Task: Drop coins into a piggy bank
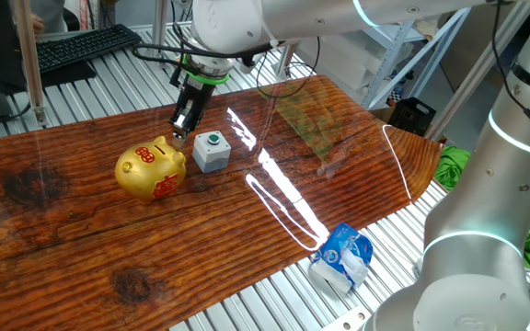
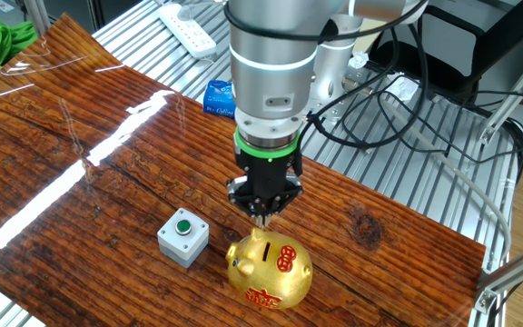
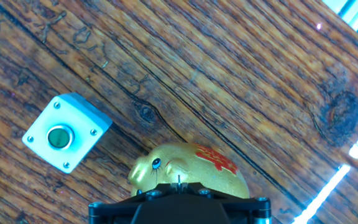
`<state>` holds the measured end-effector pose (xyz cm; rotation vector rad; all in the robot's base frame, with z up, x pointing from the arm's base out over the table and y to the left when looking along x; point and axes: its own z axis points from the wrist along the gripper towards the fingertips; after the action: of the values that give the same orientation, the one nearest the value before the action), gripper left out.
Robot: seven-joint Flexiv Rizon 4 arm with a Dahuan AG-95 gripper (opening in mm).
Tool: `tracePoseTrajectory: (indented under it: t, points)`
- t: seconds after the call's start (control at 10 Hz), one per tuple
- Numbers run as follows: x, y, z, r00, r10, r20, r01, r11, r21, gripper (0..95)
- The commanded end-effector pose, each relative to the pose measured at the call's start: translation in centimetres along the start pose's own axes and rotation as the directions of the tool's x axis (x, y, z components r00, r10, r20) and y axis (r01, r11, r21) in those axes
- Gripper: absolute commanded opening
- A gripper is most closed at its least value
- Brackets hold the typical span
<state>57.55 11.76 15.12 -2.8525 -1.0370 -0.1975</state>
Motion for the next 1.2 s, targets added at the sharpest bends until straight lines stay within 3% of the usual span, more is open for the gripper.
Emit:
tracePoseTrajectory:
  t: [0.1, 0.4, 0.8, 1.2]
  points:
    - [-0.14, -0.05, -0.12, 0.999, 0.000, 0.035, 0.000, 1.000, -0.004, 0.0]
    - [-0.14, -0.05, -0.12, 0.997, -0.035, 0.062, 0.035, 0.999, 0.011, 0.0]
    - [-0.14, -0.05, -0.12, 0.997, -0.059, 0.054, 0.058, 0.998, 0.032, 0.0]
    - [-0.14, -0.05, -0.12, 0.995, -0.083, 0.060, 0.081, 0.996, 0.032, 0.0]
